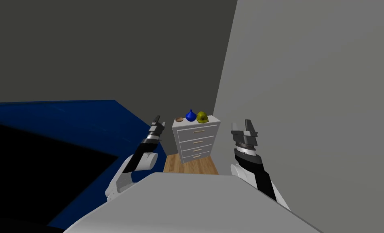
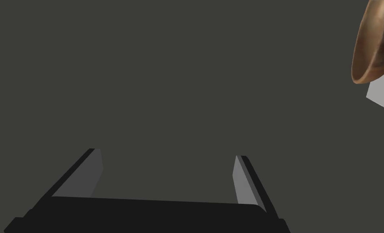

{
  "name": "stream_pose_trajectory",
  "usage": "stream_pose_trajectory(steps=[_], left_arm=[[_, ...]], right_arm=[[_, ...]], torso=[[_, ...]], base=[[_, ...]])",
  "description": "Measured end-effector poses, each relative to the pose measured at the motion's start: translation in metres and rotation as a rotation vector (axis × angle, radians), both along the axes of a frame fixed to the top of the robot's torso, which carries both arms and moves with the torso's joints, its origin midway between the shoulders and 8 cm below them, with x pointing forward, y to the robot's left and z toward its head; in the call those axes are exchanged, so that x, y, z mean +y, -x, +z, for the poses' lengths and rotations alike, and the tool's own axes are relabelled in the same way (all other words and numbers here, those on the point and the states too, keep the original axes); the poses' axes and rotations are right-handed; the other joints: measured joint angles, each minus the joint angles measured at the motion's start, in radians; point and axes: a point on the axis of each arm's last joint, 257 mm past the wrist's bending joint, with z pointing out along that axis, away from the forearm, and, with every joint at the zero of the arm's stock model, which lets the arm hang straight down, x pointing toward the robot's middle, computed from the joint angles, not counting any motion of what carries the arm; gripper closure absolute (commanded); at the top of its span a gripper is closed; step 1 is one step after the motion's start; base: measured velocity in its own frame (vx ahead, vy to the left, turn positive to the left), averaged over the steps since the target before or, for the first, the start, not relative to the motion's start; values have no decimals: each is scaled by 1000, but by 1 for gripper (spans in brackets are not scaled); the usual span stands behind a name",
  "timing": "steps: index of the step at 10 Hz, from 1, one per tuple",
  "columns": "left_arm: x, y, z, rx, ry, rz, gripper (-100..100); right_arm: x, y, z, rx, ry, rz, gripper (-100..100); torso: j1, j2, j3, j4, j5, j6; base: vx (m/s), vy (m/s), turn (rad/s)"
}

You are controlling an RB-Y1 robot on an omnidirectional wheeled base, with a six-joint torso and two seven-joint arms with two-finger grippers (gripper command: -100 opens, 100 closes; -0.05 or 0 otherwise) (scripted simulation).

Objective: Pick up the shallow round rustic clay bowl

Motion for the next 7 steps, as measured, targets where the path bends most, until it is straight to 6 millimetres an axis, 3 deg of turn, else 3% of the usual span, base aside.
stream_pose_trajectory(steps=[7], left_arm=[[8,-24,3,85,-21,22,-100]], right_arm=[[0,0,0,0,0,0,0]], torso=[[1,-1,0,0,0,0]], base=[[-21,-38,-54]])
